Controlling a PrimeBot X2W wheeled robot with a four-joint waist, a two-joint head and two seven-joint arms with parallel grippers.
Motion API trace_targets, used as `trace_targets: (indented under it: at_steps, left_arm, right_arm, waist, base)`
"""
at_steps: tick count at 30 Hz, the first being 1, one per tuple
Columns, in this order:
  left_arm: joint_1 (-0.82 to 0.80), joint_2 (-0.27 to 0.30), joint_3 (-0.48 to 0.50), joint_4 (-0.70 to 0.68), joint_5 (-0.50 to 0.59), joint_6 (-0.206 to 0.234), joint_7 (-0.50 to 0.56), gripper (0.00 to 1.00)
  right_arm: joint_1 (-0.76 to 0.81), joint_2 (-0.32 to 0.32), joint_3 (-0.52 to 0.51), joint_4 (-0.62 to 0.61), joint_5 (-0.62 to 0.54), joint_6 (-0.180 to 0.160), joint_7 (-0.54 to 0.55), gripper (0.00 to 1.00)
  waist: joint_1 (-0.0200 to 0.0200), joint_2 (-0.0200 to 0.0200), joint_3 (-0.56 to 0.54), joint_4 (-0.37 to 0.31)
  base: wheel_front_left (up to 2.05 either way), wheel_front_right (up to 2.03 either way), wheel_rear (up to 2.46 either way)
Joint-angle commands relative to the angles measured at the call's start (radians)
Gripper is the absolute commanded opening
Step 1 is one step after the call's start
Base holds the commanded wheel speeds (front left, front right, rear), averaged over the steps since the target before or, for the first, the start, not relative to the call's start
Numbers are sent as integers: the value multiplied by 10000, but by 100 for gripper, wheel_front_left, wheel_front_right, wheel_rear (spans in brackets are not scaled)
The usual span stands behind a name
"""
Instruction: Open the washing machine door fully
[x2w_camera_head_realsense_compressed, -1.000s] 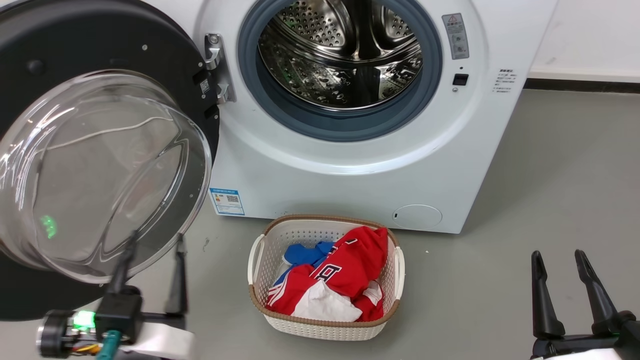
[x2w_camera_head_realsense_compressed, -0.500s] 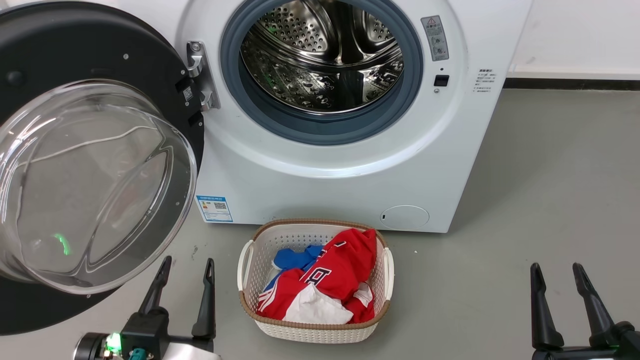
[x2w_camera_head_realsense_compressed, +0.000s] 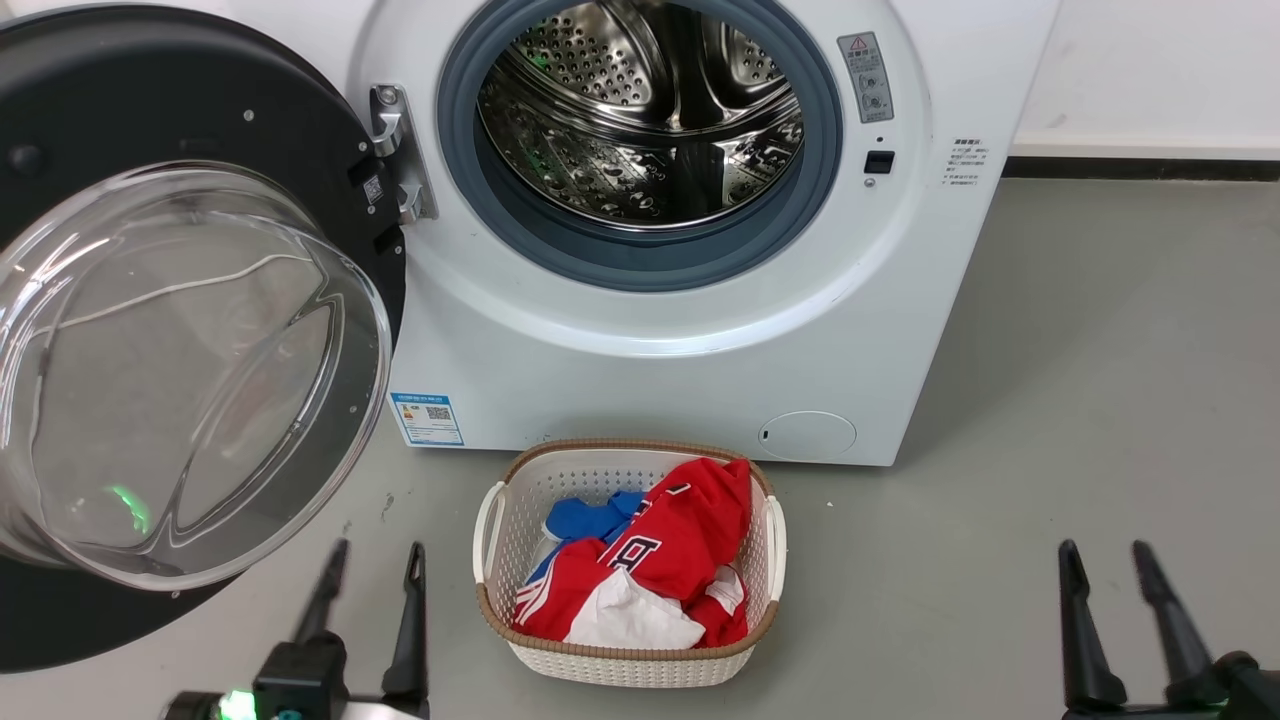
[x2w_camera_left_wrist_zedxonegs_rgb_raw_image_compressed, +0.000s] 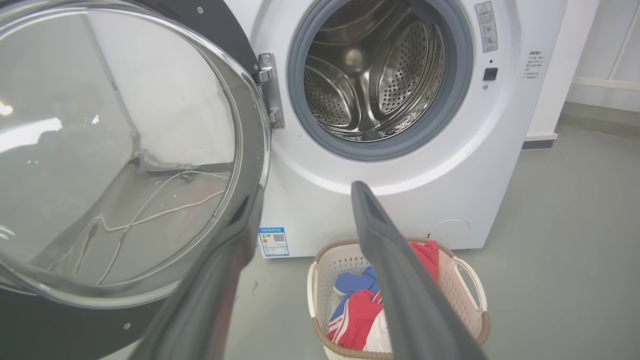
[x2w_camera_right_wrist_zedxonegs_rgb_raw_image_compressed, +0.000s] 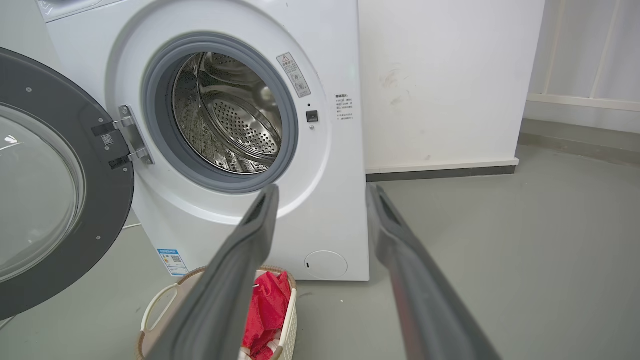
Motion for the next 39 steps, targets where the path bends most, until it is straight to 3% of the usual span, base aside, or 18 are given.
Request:
trace_targets:
  at_steps: [1,4,21,39]
  left_arm:
    - [1,-7,5,81,-22,-11,4,0]
    - [118,-58,-25,382,-14,-10,7,0]
    - [-407,-87,281,678,-3570,-233,867,0]
    - [-831,-112,510,904,-6656,-427,1583,0]
  right_arm:
    - [1,2,13,66,22,-2,10,0]
    - [15,4,15,353,14,0,43,0]
    - [-687,-183,162,918,3438,0,671,0]
    - [-1300,-286,211,1425,6324,0,1280,0]
  waist:
    - [0,0,0,-2]
    - [0,0,-1,-3]
    - [0,0,27,-55]
    - [0,0,57,-110]
  base:
    - [0,0,0]
    - [0,0,0]
    - [0,0,0]
    - [0,0,0]
